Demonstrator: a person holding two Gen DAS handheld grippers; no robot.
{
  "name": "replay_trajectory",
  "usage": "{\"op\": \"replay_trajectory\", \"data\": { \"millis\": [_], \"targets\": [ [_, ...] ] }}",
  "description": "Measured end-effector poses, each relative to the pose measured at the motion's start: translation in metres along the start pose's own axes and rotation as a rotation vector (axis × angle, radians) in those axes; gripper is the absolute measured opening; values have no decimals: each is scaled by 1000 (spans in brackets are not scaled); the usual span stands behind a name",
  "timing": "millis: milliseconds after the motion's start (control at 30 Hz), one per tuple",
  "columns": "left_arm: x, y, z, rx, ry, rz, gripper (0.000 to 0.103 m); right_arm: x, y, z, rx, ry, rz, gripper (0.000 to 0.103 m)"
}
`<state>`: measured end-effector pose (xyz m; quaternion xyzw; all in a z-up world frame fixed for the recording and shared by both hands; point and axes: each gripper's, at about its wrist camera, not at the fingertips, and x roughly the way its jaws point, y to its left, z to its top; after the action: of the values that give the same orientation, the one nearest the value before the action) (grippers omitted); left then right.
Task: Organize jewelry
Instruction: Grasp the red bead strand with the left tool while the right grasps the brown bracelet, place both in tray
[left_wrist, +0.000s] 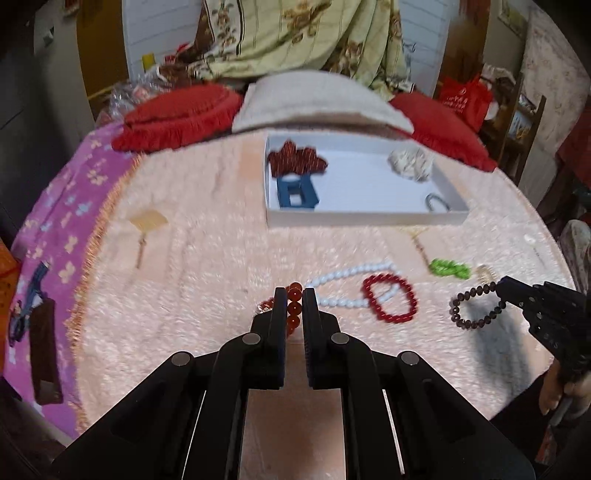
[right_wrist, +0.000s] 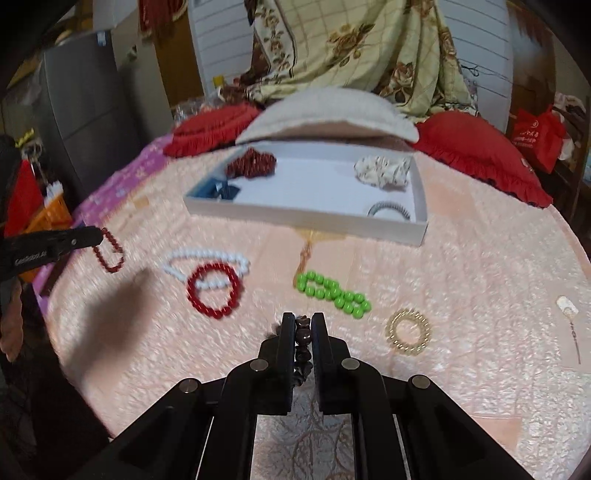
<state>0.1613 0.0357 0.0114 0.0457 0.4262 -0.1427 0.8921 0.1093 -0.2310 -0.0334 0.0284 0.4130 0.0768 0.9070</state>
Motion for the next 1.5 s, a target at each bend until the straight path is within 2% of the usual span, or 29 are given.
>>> {"op": "replay_trajectory", "data": {
  "millis": [167,300,500,733,933,1067,1200,1367,1500],
  "targets": [
    [-31,1,9,-8,-23,-33,6,-30,-6,12,25,-38,20,8],
    [-52,-5,14,-6,-43,-53,6,-54,-9,22,16,-64,-5,8],
    [-77,-18,17,42,-77,-39,7,-87,-17,36,25,-110,-22,8],
    [-83,-27,30,82,-86,-40,7,-92,-22,49,32,-111,-32,8],
    [-56,-34,51,113,-59,-5,7,-73,-26,70,0,-88,-54,8],
    [-27,-36,75,109,-37,11,7,-51,-29,96,-21,-64,-63,8],
    [6,-34,102,71,0,6,6,-24,-30,124,-40,-36,-69,8],
    [61,-30,135,-26,72,-20,6,21,-33,158,-36,8,-67,8],
    [106,-36,158,-34,113,-34,6,63,-37,183,-27,46,-53,8]
  ]
}}
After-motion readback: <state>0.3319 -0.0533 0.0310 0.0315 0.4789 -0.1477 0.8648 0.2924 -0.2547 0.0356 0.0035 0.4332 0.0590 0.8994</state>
